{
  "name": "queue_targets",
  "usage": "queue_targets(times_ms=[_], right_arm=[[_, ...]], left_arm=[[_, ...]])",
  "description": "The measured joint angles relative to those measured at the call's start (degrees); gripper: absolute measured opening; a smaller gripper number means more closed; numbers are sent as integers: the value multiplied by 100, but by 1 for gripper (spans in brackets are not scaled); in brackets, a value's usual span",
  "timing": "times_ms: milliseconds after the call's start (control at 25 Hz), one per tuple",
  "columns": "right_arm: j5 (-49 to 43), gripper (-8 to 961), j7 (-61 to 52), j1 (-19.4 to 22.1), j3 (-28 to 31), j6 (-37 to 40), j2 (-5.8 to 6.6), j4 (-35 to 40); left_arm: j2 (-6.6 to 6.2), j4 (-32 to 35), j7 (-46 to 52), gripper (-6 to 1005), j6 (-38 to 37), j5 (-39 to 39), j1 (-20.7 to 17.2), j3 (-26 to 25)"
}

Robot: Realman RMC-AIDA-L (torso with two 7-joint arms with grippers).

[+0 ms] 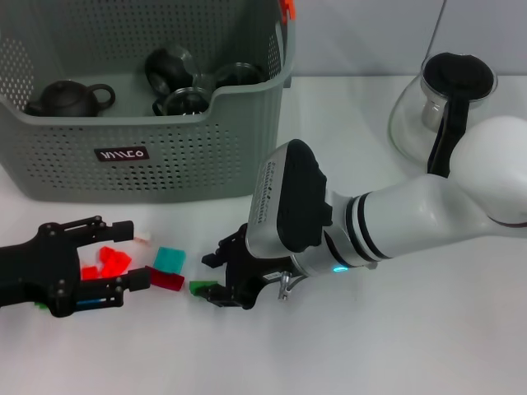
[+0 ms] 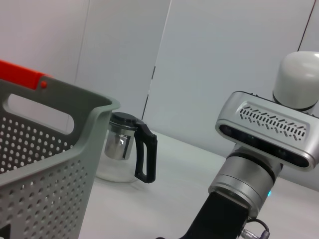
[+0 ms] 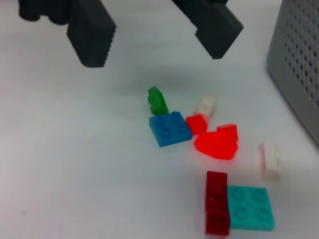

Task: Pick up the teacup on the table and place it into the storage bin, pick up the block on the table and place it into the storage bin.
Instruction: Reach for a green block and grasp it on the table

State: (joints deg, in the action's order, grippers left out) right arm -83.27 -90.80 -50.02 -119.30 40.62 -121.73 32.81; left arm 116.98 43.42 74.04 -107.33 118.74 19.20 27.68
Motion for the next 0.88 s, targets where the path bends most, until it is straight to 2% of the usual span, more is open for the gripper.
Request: queue_targets(times_ms=[320,760,880], right_arm=[[204,429,1,33,-345,-189,0,-8],[206,321,-44,37,-374,-335,0,-3],[210,260,-55,21,-374,-353,0,27]], left_arm=[[-1,0,-3,781,42,7,11,9],[11,-12,-10,776,100,9,19,9],[19,-56,-54,775,132,9,30,9]])
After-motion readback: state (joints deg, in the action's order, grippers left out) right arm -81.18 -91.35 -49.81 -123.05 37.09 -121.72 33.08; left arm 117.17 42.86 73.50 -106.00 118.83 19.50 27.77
